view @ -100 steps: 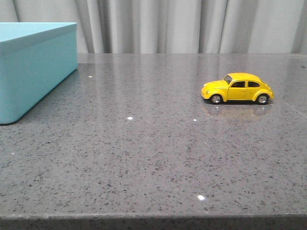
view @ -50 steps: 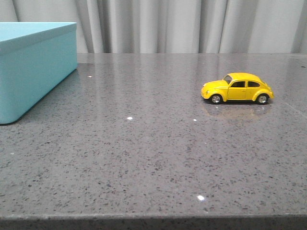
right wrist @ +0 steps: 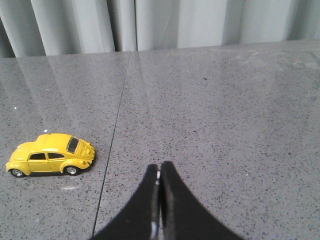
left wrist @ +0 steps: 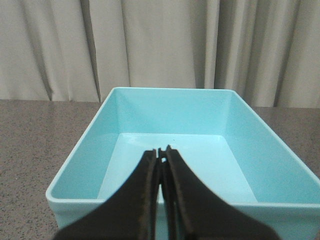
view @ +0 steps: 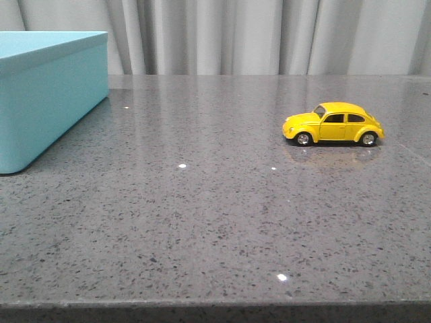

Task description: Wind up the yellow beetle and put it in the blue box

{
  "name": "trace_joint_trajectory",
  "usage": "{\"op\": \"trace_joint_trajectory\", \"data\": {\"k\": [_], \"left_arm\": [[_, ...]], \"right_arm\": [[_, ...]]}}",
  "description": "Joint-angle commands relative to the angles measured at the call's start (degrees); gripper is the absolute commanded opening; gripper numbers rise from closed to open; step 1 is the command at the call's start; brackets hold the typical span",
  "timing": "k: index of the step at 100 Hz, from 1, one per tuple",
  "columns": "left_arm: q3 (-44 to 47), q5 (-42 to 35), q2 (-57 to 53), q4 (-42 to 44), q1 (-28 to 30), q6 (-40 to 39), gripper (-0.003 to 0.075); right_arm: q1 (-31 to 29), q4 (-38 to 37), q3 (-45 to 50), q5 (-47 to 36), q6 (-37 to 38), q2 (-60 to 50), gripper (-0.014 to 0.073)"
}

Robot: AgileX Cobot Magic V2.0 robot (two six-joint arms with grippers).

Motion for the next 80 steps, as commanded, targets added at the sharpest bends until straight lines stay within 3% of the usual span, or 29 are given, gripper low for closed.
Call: {"op": "trace_joint_trajectory", "data": {"k": [1,21,49,61,68,80], "left_arm": [[-4.7,-1.6,4.0,-0.6,0.1,-0.4,-0.0019],[-10.9,1.4,10.2,-0.6,0.1,-0.4,-0.0019],[-10.9,0.1,12.1,-3.3,0.1,-0.4,-0.0019],[-11.1,0.4,13.0,-3.3,0.1,-0.1,-0.0012],[-11.1,0.4,13.4,-3.3,0.1,0.0,0.0038],[-11.1,0.4,14.3,-3.3,0.1,0.0,0.0225]], "right_arm": [[0.0,-0.5,-4.3,-3.3,-0.2,4.3,-0.0059],[0.0,-0.3,-10.0,1.0,-0.2,10.3,-0.0059],[0.0,0.1,-10.4,-0.4,-0.2,10.5,-0.0059],[0.0,0.2,-12.3,4.3,-0.2,12.1,-0.0048],[0.0,0.2,-13.9,7.1,-0.2,13.8,-0.0003],[0.0,0.4,-16.5,10.5,-0.2,17.2,0.0141]]}}
